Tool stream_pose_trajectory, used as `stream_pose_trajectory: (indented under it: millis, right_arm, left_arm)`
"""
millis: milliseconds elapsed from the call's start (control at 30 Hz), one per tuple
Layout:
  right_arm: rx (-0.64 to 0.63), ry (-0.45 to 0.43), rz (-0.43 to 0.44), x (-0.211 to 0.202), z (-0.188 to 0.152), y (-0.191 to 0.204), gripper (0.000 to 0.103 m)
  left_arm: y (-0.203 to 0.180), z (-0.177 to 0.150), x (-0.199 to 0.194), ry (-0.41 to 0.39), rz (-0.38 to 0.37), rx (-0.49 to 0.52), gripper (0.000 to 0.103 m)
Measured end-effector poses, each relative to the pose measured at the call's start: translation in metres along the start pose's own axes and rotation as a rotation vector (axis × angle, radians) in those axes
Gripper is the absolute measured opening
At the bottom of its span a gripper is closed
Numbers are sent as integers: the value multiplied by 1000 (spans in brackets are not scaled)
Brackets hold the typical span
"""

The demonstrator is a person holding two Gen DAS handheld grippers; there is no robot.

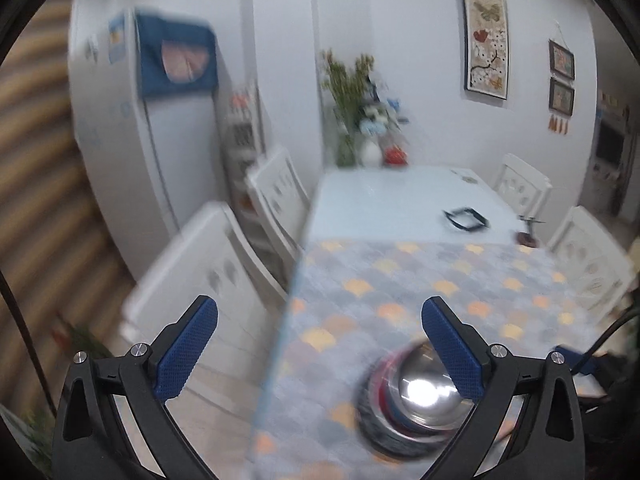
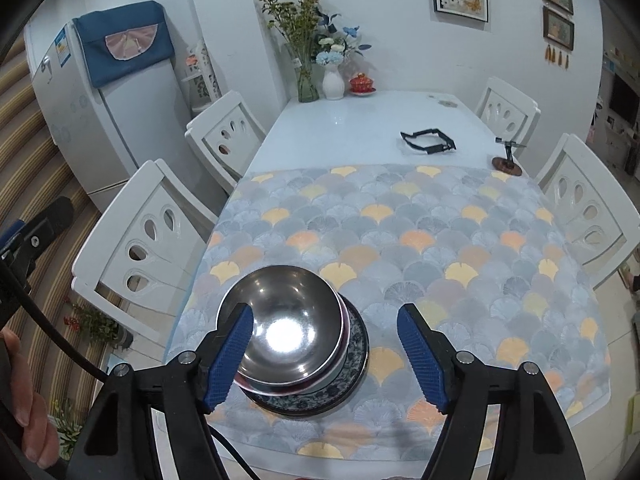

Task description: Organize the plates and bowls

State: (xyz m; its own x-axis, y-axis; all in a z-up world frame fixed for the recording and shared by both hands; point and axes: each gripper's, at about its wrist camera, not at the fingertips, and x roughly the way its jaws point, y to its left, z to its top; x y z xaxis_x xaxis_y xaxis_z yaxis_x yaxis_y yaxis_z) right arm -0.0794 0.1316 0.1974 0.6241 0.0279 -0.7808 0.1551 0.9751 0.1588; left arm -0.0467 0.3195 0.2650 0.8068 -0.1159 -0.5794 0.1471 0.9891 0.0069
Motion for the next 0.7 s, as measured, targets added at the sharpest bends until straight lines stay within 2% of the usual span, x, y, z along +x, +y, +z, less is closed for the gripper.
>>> stream_pose_trajectory:
  millis: [67,133,200,367,433,567,700]
  right_arm:
    - [-1,26,-6,5,-3,0,75]
    - [-7,40,-27,8,-4,0,75]
    - [-14,56,-54,11,-5,0,75]
    - [-14,94,-89,20,-7,-2,75]
    - [-4,118,-77,25,-7,-4,75]
    - [-4,138,-72,31,-6,-2,75]
    - [-20,139,-66,32,-5,4,75]
  left_arm:
    - [5,-5,7,49,-47,-63,102]
    - [6,-11,17,92,-12,-96,102]
    - [6,-17,30,169,39,-86,102]
    - [-1,-39,48,299,64,-71,102]
    - [-6,-46,51,323,54,-51,102]
    - [-12,-49,49,323,71,-2,102]
    - [-10,-47,49,330,51,-14,102]
